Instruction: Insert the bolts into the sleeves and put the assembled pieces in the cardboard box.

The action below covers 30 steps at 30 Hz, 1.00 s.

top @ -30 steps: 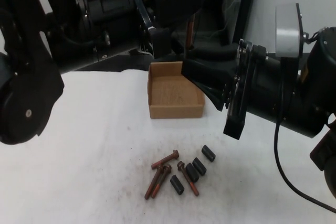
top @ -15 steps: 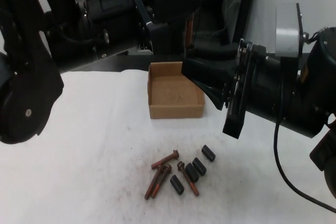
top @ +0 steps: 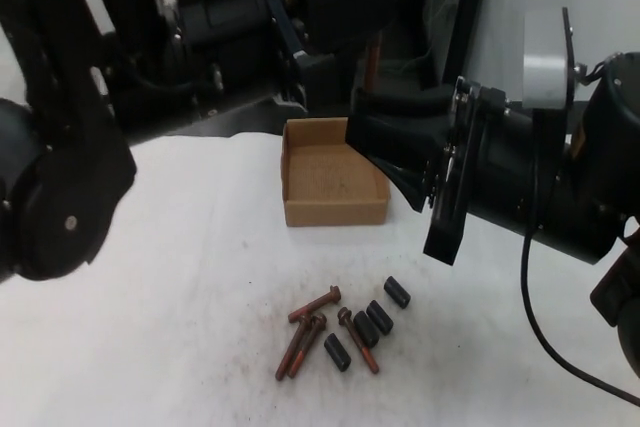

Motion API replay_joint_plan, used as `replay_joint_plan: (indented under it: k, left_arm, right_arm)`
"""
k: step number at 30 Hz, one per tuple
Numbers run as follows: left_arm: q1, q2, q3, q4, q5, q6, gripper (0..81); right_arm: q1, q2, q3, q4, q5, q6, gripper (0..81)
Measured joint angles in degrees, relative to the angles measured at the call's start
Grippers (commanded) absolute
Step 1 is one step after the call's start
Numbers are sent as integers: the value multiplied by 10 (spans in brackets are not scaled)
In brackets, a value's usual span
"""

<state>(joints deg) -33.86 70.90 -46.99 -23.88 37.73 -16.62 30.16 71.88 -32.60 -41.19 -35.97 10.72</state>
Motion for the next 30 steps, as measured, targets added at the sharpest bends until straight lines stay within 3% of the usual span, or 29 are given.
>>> replay_joint_plan:
  k: [30]
  left_arm:
    - [16, 7, 0, -97, -2, -9, 3]
  right_arm:
    - [0, 0, 0, 0, 2, -1, 8]
